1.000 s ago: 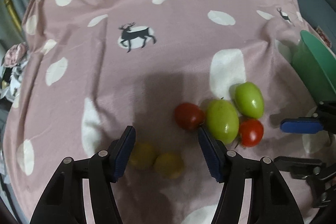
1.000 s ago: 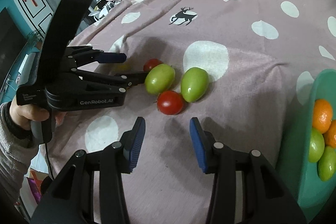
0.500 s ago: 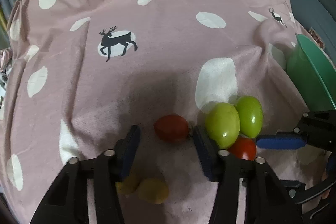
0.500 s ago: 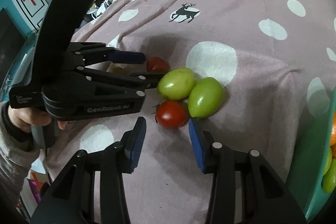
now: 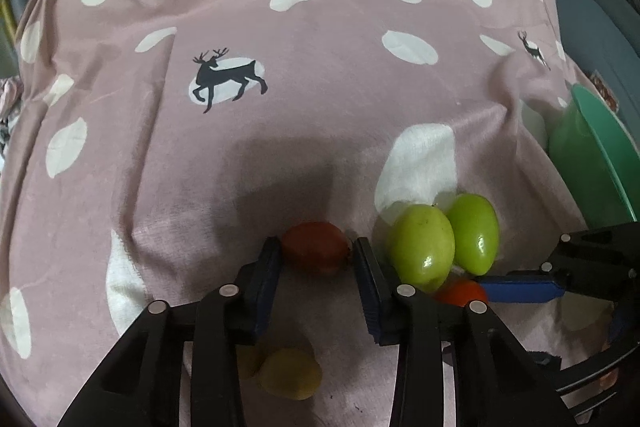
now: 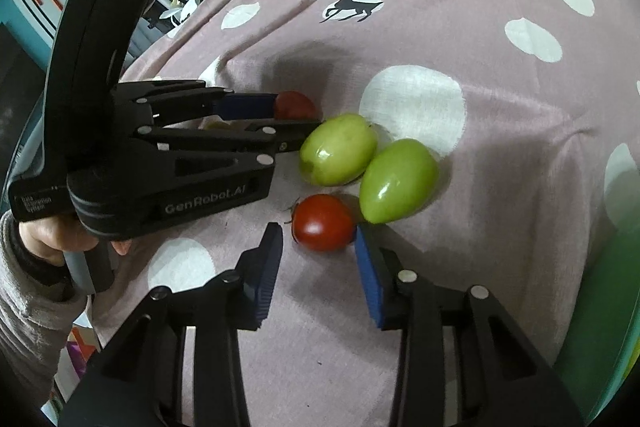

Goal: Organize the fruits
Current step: 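Grasp a red tomato with the left tool while the right tool grasps another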

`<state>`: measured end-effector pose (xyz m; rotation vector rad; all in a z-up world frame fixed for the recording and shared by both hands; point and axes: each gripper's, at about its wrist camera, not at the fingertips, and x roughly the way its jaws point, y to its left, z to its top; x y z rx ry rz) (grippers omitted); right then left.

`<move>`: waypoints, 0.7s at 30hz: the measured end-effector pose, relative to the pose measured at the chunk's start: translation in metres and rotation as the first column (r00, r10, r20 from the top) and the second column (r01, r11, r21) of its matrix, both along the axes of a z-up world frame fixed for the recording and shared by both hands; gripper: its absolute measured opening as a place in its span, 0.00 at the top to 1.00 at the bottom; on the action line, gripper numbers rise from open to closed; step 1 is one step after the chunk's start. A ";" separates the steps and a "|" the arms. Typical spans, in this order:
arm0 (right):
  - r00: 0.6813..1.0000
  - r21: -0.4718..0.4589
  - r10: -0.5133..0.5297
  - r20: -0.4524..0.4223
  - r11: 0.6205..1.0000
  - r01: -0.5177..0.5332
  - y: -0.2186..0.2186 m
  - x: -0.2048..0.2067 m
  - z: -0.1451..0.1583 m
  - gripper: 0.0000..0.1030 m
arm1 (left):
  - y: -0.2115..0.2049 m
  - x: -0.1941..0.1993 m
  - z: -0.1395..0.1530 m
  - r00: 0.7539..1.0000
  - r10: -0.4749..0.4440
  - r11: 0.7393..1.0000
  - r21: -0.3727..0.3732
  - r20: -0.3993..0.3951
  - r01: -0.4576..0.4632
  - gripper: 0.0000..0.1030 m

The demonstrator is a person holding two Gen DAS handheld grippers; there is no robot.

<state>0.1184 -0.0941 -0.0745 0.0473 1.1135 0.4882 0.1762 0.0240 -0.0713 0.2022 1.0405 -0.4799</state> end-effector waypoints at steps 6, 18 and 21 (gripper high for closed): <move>1.000 -0.027 0.009 0.014 1.000 -0.008 0.003 0.004 -0.001 0.63 | 0.000 0.001 0.000 1.000 0.007 1.000 -0.006 -0.002 -0.007 0.63; 0.999 -0.051 0.017 0.034 0.999 -0.016 0.007 0.018 -0.004 0.70 | -0.001 0.003 0.001 0.999 0.034 0.999 0.003 -0.007 -0.034 0.62; 0.999 -0.045 0.015 0.037 0.999 -0.014 0.006 0.019 -0.005 0.69 | -0.001 0.002 0.000 0.999 0.039 0.999 0.016 0.007 -0.039 0.66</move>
